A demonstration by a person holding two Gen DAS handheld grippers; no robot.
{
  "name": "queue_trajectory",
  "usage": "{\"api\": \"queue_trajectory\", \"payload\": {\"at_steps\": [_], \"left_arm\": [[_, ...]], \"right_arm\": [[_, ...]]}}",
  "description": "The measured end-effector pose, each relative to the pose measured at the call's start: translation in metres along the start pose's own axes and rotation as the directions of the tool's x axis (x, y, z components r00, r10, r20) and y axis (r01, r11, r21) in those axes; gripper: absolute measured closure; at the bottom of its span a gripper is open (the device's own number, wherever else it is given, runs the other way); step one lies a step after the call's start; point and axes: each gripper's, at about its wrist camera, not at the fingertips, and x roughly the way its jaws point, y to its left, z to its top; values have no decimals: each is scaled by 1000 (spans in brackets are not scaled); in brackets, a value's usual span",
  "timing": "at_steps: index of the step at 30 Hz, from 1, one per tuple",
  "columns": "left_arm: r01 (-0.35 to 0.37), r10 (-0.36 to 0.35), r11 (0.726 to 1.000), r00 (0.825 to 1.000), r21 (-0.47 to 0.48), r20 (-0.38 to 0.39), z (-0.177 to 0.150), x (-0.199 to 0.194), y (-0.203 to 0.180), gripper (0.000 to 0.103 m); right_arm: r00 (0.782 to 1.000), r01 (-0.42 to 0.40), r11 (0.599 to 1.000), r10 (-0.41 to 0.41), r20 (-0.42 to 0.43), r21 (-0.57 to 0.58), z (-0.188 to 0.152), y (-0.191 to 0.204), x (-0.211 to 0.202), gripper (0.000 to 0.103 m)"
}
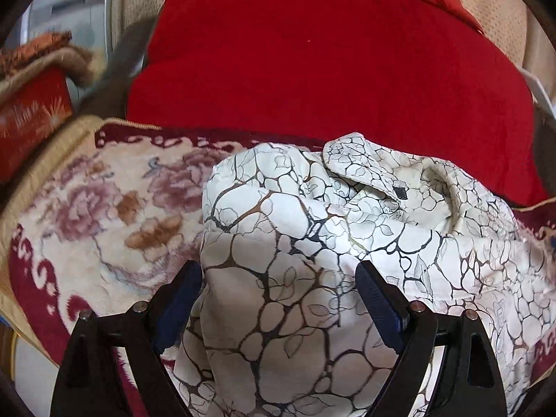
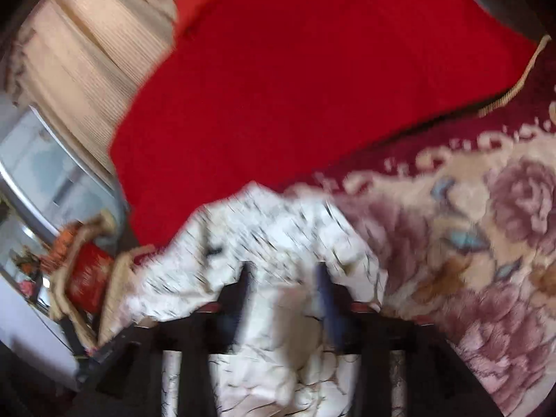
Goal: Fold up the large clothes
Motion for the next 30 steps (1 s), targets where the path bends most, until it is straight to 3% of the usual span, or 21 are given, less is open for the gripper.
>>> {"api": "queue_trajectory", "payload": {"at_steps": [2, 6, 9, 14, 17, 20, 24, 27, 30], "left_arm": [[-15, 15, 1000, 1000, 17, 20, 1, -4, -6, 13], [-67, 64, 996, 997, 55, 51, 3, -9, -15, 13], [-108, 103, 991, 993, 78, 60, 2, -10, -19, 13], [-138, 132, 987, 989, 81, 69, 2, -10, -17, 13], [-157, 151, 985, 985, 77, 81, 2, -12, -16, 13], [-175, 168, 982, 982, 78, 90, 2, -12, -16, 13], [-187, 179, 978, 979, 87, 97, 1, -13, -18, 13], [-191, 181, 977, 978, 93, 108, 1, -16, -22, 13], [-191, 177, 976, 976, 104, 127, 3, -20, -29, 13]], "right_arm": [[993, -63, 998, 66, 102, -28, -2, 12, -18, 17], [993, -89, 962, 105, 50, -258, -17, 55, -21, 19], [997, -78, 941, 72, -30, -329, -38, 72, -10, 26], [991, -29, 920, -24, -130, -391, -65, 76, 9, 49], [978, 19, 907, -104, -180, -421, -82, 71, 18, 51], [951, 54, 895, -181, -251, -442, -90, 60, 34, 55], [941, 47, 876, -201, -274, -480, -91, 60, 36, 55], [961, -2, 892, -123, -246, -451, -79, 66, 20, 55], [984, -11, 914, -62, -167, -405, -62, 69, 7, 53]]}}
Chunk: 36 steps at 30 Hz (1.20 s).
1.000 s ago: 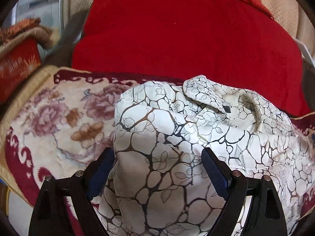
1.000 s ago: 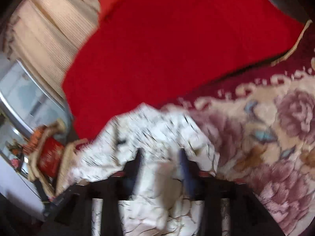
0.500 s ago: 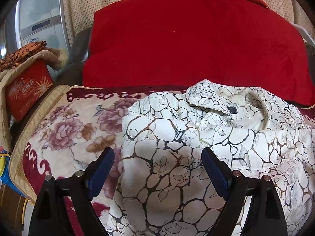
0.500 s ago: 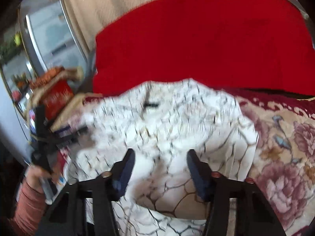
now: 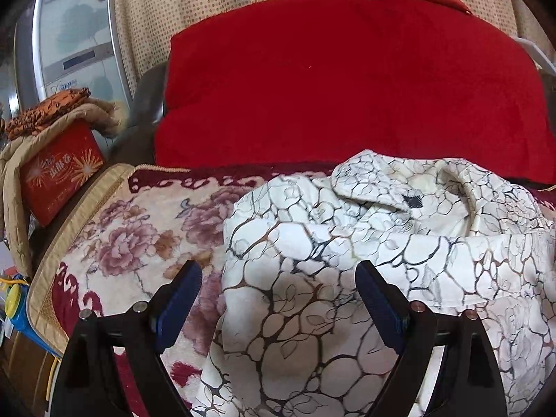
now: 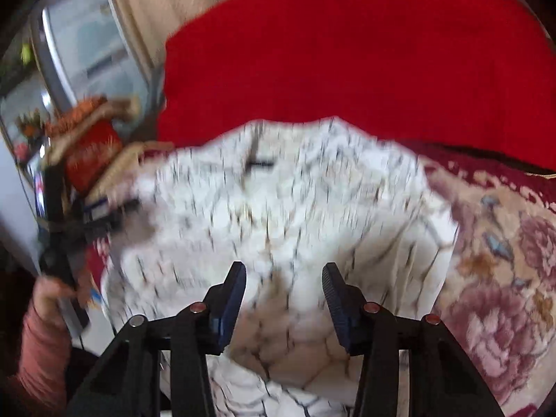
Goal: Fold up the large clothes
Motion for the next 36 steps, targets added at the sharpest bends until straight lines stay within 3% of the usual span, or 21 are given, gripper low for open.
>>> {"api": "queue_trajectory", "payload": {"at_steps": [3, 7, 9, 11, 16, 20, 23, 26, 29, 32, 36], "left_arm": [[13, -14, 1000, 1000, 21, 19, 2, -6, -9, 13], [22, -23, 998, 1000, 60, 13, 1, -5, -22, 13], [27, -26, 996, 1000, 81, -17, -2, 3, -30, 13], [12, -5, 994, 998, 109, -63, -8, 15, -37, 13], [0, 23, 988, 989, 152, -146, -21, 37, -43, 13], [28, -5, 990, 986, 137, -167, -23, 34, -39, 13], [74, -42, 988, 974, 138, -223, -33, 43, -40, 7], [65, -36, 986, 981, 151, -190, -42, 42, -44, 7], [61, -34, 990, 978, 128, -207, -44, 40, -44, 6], [70, -29, 983, 973, 171, -228, -42, 32, -47, 6], [67, -38, 987, 982, 149, -184, -44, 3, -36, 6]], "right_arm": [[1000, 12, 998, -13, 17, 59, 13, -8, 2, 53], [996, 79, 988, -71, -59, 129, 22, -19, 39, 53], [989, 103, 979, -83, -119, 173, 22, -29, 62, 52], [990, 110, 974, -89, -113, 196, 25, -34, 71, 52], [996, 66, 977, -54, -67, 200, 25, -33, 58, 52], [1000, 10, 988, -8, -15, 156, 14, -27, 28, 52], [1000, -8, 994, 7, 10, 109, 5, -19, 6, 52], [1000, -18, 996, 17, 17, 83, -7, -16, -2, 52], [999, 16, 998, -15, -29, 63, -24, -15, -1, 52], [995, 61, 997, -58, -82, 39, -33, -13, 13, 52], [997, 63, 998, -62, -49, 22, -31, -8, 8, 52]]}}
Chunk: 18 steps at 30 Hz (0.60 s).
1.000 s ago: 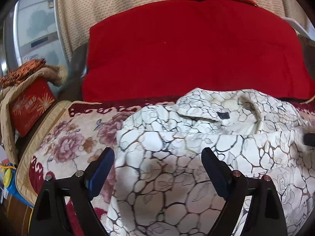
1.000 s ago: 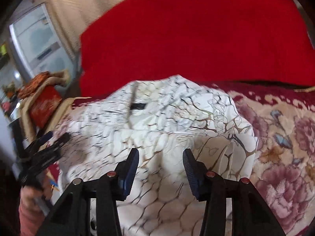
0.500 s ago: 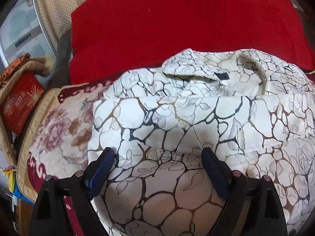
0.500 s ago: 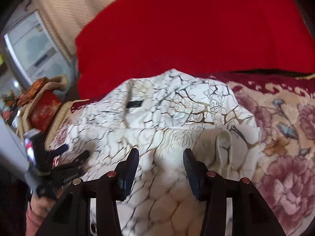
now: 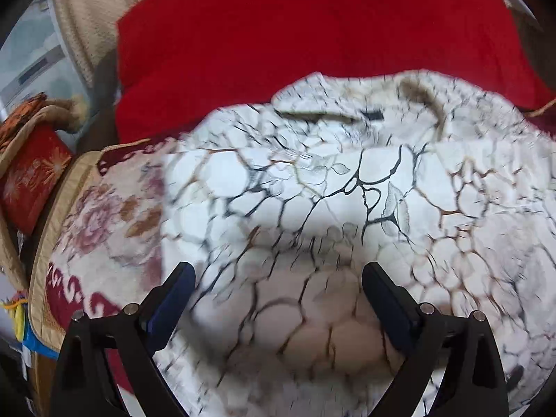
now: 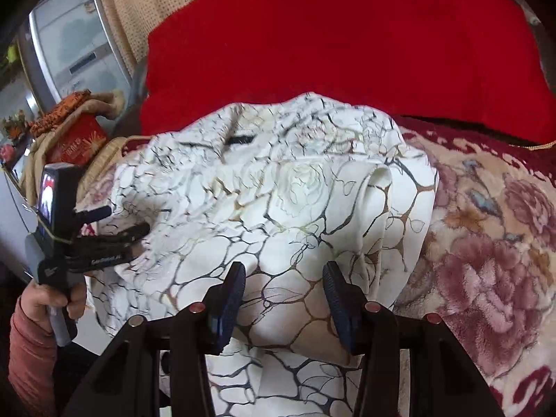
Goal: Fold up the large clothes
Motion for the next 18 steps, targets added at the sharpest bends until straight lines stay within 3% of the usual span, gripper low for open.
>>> {"api": "queue_trajectory", "payload": {"at_steps": [4, 6, 9, 11, 13, 18], "left_arm": [[-50, 50, 999, 998, -19, 38, -16, -19, 6, 6], [-66, 67, 998, 998, -12, 18, -21, -14, 6, 4], [-44, 43, 999, 997, -13, -62, -24, 8, 5, 3], [-32, 29, 999, 997, -39, -71, -23, 9, 8, 2], [-33, 30, 998, 998, -60, -49, -20, 3, 11, 2], [-140, 142, 990, 985, -25, 93, -16, -21, 9, 2]], "right_arm": [[997, -49, 999, 49, 64, -1, -3, 6, -18, 52], [997, -41, 999, 42, 70, -17, -7, 11, -22, 52], [999, 7, 1000, -7, -36, -11, -13, 11, 3, 52], [998, 22, 1000, -23, -57, -18, -17, 12, 13, 52], [999, 23, 1000, -23, -41, -21, -14, 15, 8, 52], [997, -41, 999, 39, 71, 31, -6, 11, -16, 52]]}}
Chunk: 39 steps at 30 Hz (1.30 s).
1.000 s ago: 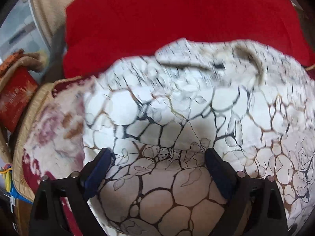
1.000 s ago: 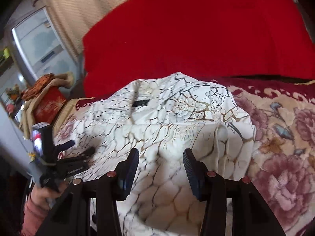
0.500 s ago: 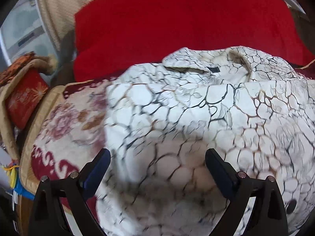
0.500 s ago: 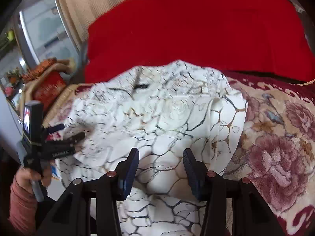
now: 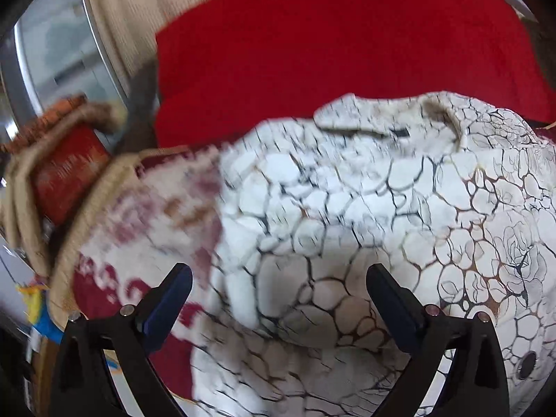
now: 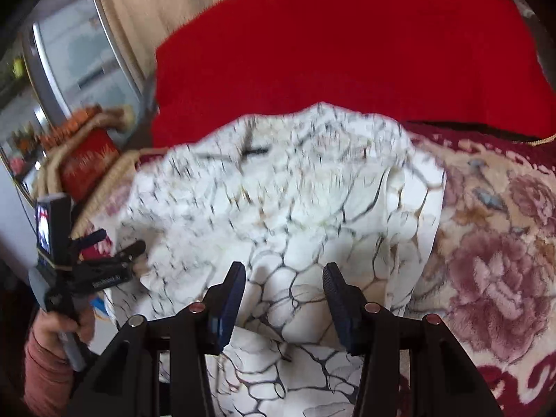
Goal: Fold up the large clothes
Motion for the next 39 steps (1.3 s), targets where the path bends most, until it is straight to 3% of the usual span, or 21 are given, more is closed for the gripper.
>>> {"api": "queue_trajectory", "payload": {"at_steps": [3, 6, 9, 18, 21, 39], "left_arm": [[4, -3, 1000, 999, 8, -44, 0, 12, -3, 3], [14, -11, 1000, 994, 23, -111, -5, 28, -10, 2], [-7, 9, 999, 997, 33, -78, -2, 22, -11, 3], [-27, 28, 997, 999, -70, 17, 1, -23, 7, 3], [-31, 36, 993, 999, -116, 40, -3, -44, 13, 3], [9, 14, 992, 984, -128, 180, -18, -142, 14, 2]], "right_arm": [[999, 17, 1000, -18, 33, 21, 3, -4, -3, 52], [995, 68, 995, -62, -84, 73, 2, -18, 26, 52], [994, 86, 995, -83, -70, 44, 3, -10, 26, 52], [992, 85, 996, -84, 94, -5, 6, 19, -19, 52], [989, 73, 997, -71, 132, -7, 4, 29, -37, 47], [985, 47, 996, -33, 171, -74, -17, 63, -104, 47]]}}
